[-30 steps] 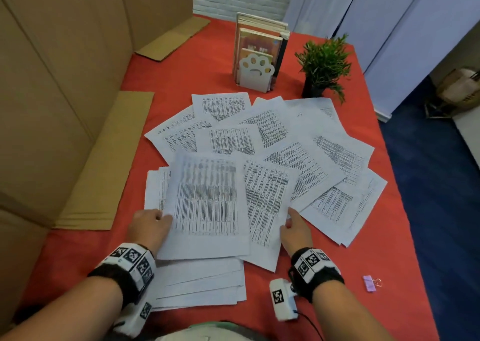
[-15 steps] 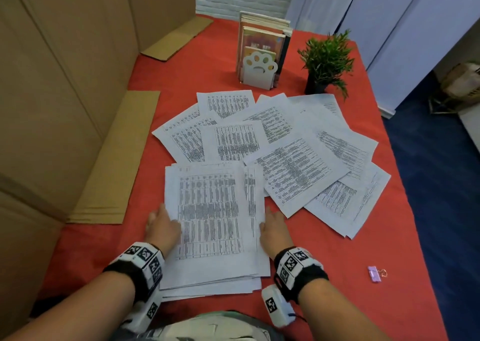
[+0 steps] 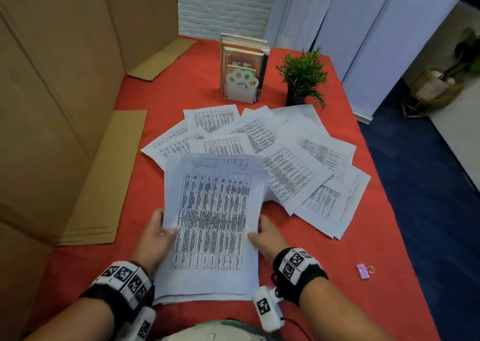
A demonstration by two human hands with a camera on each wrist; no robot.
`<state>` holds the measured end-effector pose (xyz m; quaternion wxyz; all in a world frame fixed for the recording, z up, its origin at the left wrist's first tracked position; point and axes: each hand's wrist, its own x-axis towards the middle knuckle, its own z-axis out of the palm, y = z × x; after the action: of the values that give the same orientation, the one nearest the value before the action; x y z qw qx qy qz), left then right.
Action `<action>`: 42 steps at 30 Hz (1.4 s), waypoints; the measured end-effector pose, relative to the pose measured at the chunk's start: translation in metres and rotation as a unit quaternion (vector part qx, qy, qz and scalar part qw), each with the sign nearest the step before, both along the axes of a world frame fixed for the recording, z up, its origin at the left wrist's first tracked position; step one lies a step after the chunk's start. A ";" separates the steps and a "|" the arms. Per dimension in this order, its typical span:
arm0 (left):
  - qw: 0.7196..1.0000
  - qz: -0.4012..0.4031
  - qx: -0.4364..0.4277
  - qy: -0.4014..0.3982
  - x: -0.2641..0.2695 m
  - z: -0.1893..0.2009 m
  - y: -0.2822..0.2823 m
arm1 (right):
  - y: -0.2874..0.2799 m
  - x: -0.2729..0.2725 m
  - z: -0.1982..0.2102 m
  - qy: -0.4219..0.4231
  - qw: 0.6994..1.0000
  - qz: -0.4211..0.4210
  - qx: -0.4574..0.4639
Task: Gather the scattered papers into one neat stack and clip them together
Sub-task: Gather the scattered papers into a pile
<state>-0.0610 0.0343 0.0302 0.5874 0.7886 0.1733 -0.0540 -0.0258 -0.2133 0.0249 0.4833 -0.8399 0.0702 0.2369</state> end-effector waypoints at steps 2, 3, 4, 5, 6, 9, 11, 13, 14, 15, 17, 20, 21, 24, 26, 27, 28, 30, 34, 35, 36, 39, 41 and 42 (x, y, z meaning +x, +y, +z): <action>0.999 0.002 -0.041 -0.032 0.006 0.012 -0.002 | 0.001 0.005 0.021 -0.046 0.997 -0.040 0.043; 0.997 0.004 -0.051 -0.054 0.011 0.018 -0.006 | 0.003 0.008 0.030 -0.078 0.993 -0.060 0.070; 0.995 0.006 -0.056 -0.082 0.016 0.026 -0.010 | 0.005 0.011 0.040 -0.115 0.986 -0.076 0.089; 0.992 0.010 -0.053 -0.112 0.022 0.033 -0.015 | 0.006 0.013 0.049 -0.163 0.978 -0.087 0.101; 0.989 0.014 -0.048 -0.142 0.026 0.040 -0.019 | 0.007 0.014 0.058 -0.202 0.969 -0.097 0.107; 0.976 0.040 -0.054 -0.206 0.034 0.050 -0.028 | 0.005 0.016 0.071 -0.278 0.945 -0.117 0.127; 0.971 0.054 -0.072 -0.220 0.035 0.050 -0.031 | 0.004 0.012 0.075 -0.272 0.941 -0.131 0.155; 0.965 0.058 -0.089 -0.240 0.033 0.051 -0.035 | 0.001 0.007 0.078 -0.262 0.938 -0.137 0.181; 0.959 0.053 -0.095 -0.261 0.032 0.053 -0.037 | -0.001 0.006 0.078 -0.262 0.936 -0.141 0.189; 0.954 0.048 -0.098 -0.280 0.030 0.057 -0.041 | -0.003 0.005 0.080 -0.268 0.931 -0.146 0.200; 0.945 0.047 -0.103 -0.308 0.029 0.067 -0.048 | -0.006 0.006 0.085 -0.293 0.916 -0.158 0.223; 0.931 0.068 -0.123 -0.337 0.028 0.086 -0.059 | -0.008 0.009 0.092 -0.338 0.891 -0.160 0.259; 0.929 0.080 -0.115 -0.343 0.028 0.091 -0.062 | -0.008 0.009 0.094 -0.356 0.883 -0.156 0.263; 0.918 0.131 -0.065 -0.369 0.035 0.100 -0.071 | -0.012 0.017 0.092 -0.440 0.872 -0.126 0.172; 0.907 0.156 -0.042 -0.388 0.043 0.103 -0.074 | -0.015 0.020 0.092 -0.510 0.851 -0.090 0.090; 0.902 0.163 -0.045 -0.398 0.047 0.104 -0.075 | -0.014 0.020 0.095 -0.527 0.843 -0.080 0.075; 0.897 0.165 -0.057 -0.405 0.050 0.105 -0.075 | -0.014 0.020 0.097 -0.537 0.837 -0.077 0.071; 0.892 0.151 -0.076 -0.420 0.051 0.104 -0.072 | -0.013 0.018 0.097 -0.538 0.834 -0.085 0.087; 0.901 0.085 -0.066 -0.421 0.039 0.090 -0.063 | -0.014 0.014 0.092 -0.398 0.875 -0.141 0.236; 0.911 0.078 -0.059 -0.401 0.038 0.082 -0.060 | -0.015 0.013 0.091 -0.345 0.882 -0.165 0.274; 0.925 0.073 -0.047 -0.371 0.038 0.073 -0.058 | -0.016 0.013 0.088 -0.296 0.890 -0.185 0.294; 0.957 0.083 -0.061 -0.272 0.040 0.054 -0.058 | -0.014 0.017 0.077 -0.212 0.913 -0.220 0.269; 0.956 0.108 -0.117 -0.248 0.042 0.051 -0.061 | -0.011 0.020 0.071 -0.189 0.915 -0.252 0.253; 0.953 0.122 -0.129 -0.244 0.043 0.052 -0.063 | -0.010 0.021 0.069 -0.180 0.912 -0.265 0.254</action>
<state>-0.0178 -0.0284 0.0820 0.7106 0.6683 0.1111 0.1901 -0.0047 -0.2235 0.0934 0.7301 -0.6674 0.1397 -0.0458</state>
